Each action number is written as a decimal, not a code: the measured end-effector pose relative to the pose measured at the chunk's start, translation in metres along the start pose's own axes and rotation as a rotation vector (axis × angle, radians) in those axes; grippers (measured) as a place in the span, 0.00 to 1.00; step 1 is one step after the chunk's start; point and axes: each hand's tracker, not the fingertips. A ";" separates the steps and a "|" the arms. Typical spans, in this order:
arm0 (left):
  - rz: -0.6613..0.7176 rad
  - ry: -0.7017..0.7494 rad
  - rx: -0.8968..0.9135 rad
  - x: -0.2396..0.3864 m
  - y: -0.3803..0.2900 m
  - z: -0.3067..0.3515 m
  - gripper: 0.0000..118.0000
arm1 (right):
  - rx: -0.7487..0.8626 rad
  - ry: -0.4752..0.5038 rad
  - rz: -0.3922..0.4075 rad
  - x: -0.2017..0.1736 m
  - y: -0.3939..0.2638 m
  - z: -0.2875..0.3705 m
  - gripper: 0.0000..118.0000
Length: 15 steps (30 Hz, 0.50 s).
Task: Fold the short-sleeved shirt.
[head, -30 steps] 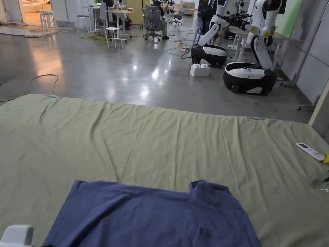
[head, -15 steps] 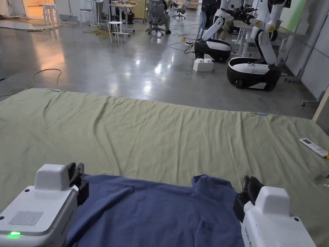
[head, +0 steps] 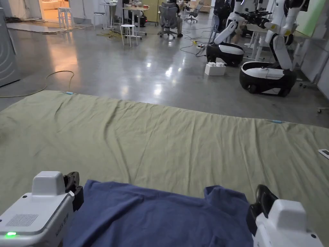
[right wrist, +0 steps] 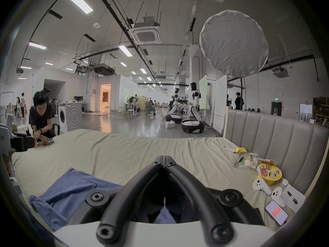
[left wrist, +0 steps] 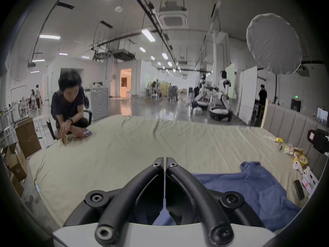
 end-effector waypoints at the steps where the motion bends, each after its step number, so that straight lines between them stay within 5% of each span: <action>1: -0.005 -0.008 -0.038 -0.010 -0.001 -0.014 0.01 | -0.008 0.000 0.003 0.000 -0.003 -0.003 0.00; 9: 0.017 -0.059 -0.331 -0.027 -0.017 -0.170 0.02 | -0.120 0.005 0.004 0.003 -0.029 -0.031 0.00; 10: 0.010 -0.060 -0.372 -0.030 -0.016 -0.193 0.07 | -0.133 0.005 0.003 0.004 -0.033 -0.035 0.00; 13: 0.027 -0.083 -0.489 -0.034 -0.019 -0.250 0.55 | -0.174 0.008 0.008 0.006 -0.044 -0.043 0.00; 15: 0.018 -0.091 -0.548 -0.033 -0.025 -0.289 0.63 | -0.196 0.005 0.019 0.007 -0.052 -0.047 0.00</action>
